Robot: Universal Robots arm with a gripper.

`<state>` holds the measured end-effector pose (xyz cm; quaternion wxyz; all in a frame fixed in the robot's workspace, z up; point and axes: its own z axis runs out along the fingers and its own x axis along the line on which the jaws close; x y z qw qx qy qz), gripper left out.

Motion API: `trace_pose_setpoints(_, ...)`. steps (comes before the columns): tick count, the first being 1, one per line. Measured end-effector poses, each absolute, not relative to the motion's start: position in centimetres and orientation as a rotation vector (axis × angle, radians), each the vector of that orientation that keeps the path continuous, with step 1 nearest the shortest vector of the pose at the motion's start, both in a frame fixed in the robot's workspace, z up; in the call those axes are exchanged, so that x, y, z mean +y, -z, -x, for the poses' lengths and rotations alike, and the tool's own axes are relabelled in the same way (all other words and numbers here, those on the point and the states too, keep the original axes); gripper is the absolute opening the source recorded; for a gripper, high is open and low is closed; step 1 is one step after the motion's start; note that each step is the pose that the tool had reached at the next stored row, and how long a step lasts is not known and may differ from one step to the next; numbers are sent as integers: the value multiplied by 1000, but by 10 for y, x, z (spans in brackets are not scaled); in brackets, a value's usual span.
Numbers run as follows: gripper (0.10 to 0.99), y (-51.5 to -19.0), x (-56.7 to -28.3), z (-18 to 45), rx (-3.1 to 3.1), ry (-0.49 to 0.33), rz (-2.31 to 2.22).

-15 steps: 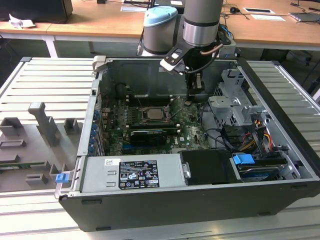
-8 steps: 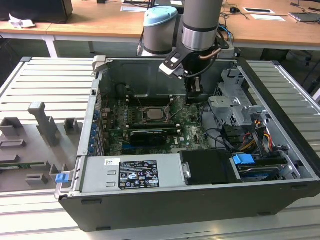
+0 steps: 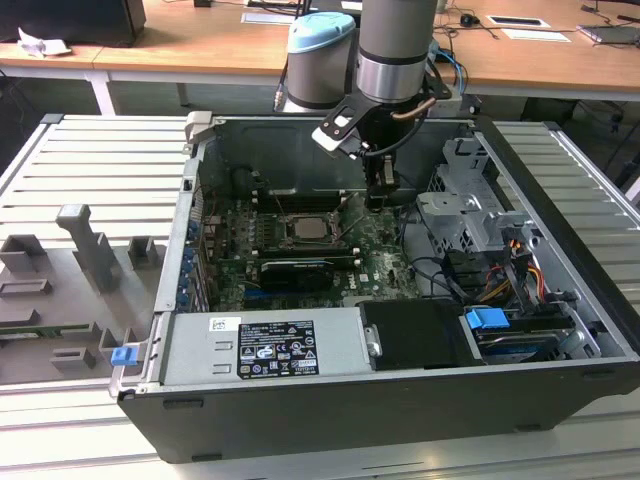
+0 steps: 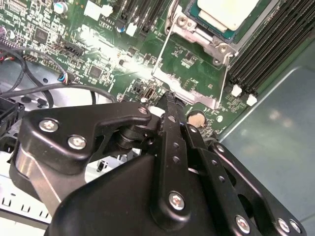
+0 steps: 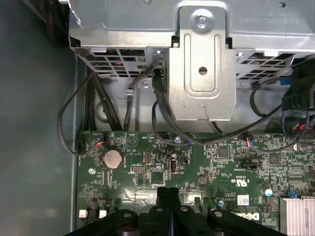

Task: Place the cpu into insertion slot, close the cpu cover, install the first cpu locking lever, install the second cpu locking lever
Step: 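Close the cpu cover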

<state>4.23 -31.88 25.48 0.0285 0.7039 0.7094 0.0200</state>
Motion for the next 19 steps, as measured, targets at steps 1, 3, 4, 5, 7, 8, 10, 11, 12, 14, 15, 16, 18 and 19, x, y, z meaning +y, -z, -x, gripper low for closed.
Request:
trace_pose_setpoints(1,106,-255,-319,-41,2189,-62,-2172)
trace_pose_setpoints(3,106,-255,-319,-39,2189,-62,-2172)
trace_pose_setpoints(4,106,-255,-319,-38,2189,-62,-2172)
trace_pose_setpoints(5,106,-255,-319,-37,2189,-62,-2172)
trace_pose_setpoints(7,106,-255,-319,-34,2189,-62,-2172)
trace_pose_setpoints(8,106,-255,-319,-32,2189,-62,-2172)
trace_pose_setpoints(10,106,-255,-319,-27,2189,-62,-2172)
trace_pose_setpoints(11,106,-255,-319,-25,2189,-62,-2172)
trace_pose_setpoints(12,106,-255,-319,-24,2189,-62,-2172)
trace_pose_setpoints(14,106,-255,-319,-20,2189,-62,-2172)
trace_pose_setpoints(15,106,-255,-319,-18,2189,-62,-2172)
trace_pose_setpoints(16,106,-255,-319,-17,2189,-62,-2172)
trace_pose_setpoints(18,106,-255,-319,-14,2189,-62,-2172)
trace_pose_setpoints(19,106,-255,-319,-13,2189,-62,-2172)
